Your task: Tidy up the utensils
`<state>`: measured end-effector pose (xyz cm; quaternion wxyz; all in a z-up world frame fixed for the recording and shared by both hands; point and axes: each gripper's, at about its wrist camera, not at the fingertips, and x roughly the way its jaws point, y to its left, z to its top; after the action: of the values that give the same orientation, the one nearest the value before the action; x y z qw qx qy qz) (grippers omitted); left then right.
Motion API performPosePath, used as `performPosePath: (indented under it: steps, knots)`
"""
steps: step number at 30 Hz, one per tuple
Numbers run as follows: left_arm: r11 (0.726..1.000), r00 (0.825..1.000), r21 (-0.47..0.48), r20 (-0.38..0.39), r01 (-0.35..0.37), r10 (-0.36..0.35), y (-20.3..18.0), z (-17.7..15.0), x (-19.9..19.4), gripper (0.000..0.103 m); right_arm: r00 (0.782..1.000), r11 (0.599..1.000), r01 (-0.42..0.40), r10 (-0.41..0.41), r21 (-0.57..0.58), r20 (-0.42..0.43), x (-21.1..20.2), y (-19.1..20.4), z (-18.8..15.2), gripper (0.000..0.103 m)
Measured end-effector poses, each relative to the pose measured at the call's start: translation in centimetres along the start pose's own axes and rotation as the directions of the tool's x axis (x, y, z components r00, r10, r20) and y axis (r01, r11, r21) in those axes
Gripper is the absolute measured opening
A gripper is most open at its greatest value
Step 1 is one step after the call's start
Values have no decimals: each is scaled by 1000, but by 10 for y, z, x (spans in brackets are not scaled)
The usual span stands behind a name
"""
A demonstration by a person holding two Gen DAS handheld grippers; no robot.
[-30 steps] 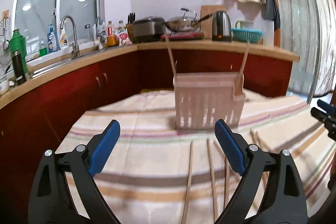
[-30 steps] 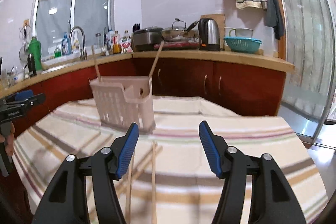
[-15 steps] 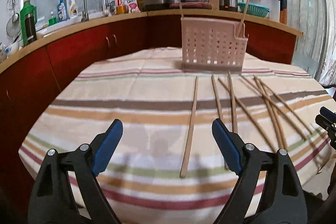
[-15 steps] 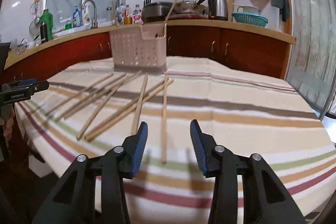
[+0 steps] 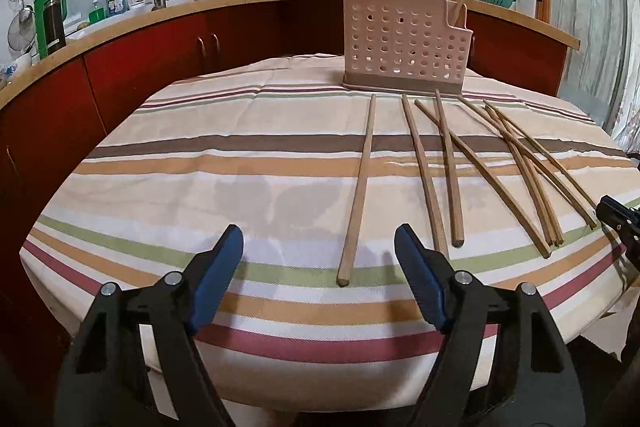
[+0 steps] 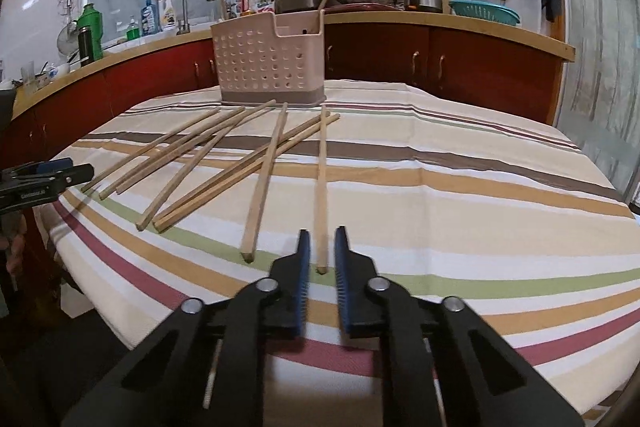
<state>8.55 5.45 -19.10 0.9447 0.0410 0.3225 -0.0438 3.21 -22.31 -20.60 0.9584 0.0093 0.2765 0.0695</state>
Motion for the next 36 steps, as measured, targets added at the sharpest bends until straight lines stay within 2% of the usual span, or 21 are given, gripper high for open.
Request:
performPosePath:
  steps: [6,17,21,28,30,32,33,35,36]
  knots:
    - [1000,1000,3,-24,12,-12,-2,-1,4,67,1000,1000,-11,11,23,-5,-2,-5,0,6]
    - [998,997,28,-52,56,-55,-6,-3,11,41,1000,999,-18,18,31,-6,-3,-8,0,6]
    - [997,996,36,-48,72,-70,-8,-3,12,36,1000,999,-22,22,38,-6,-3,-8,0,6]
    - [997,996,24,-39,77,-76,-8,-4,11,36,1000,999,-26,27,46,-6,-3,-8,0,6]
    - [996,996,26,-36,88,-87,-9,-5,10,31,1000,999,-28,28,47,-6,-3,-8,-1,6]
    - [994,995,35,-36,99,-98,-11,-6,9,19,1000,998,-31,31,48,-5,-3,-8,-1,6]
    - [994,994,43,-36,101,-99,-13,-6,9,17,999,998,-31,31,49,-5,-4,-8,-1,6]
    - [992,993,43,-37,115,-113,-14,-6,9,7,999,998,-31,31,51,-5,-4,-8,-1,6]
    - [992,992,41,-38,118,-117,-15,-6,8,7,999,998,-31,31,51,-5,-5,-8,-1,6]
